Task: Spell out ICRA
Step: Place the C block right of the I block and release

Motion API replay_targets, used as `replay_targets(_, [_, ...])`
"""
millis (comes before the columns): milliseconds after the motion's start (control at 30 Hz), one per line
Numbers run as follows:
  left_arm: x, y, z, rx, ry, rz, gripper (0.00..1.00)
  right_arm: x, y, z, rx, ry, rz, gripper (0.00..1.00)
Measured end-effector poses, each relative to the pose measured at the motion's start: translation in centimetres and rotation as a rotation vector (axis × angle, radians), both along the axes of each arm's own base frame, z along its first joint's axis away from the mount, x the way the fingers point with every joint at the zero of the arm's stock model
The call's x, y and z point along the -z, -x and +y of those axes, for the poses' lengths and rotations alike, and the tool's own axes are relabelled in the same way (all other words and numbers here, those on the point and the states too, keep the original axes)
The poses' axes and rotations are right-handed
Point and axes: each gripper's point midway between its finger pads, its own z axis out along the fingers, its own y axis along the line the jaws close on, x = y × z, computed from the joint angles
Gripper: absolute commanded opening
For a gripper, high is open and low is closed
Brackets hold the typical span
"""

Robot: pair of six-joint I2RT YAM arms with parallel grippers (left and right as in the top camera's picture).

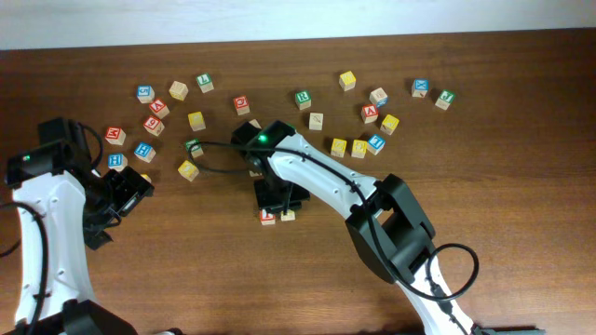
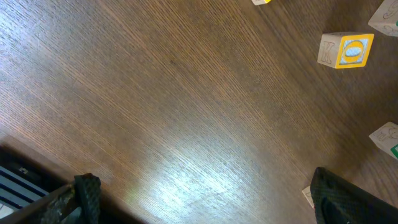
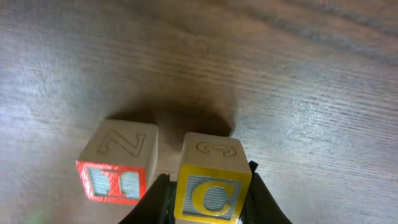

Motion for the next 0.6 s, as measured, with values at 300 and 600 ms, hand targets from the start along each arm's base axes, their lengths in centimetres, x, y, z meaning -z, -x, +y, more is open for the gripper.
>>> replay_targets(300, [0.0, 0.0, 0.0, 0.000, 0.000, 0.000, 0.99, 0.7, 0.0, -1.0, 0.053, 0.056, -0.028, 0.19])
replay_targets(600, [0.0, 0.0, 0.0, 0.000, 0.000, 0.000, 0.99, 0.9, 1.1, -0.9, 0.056, 0.040, 0.019, 0.24])
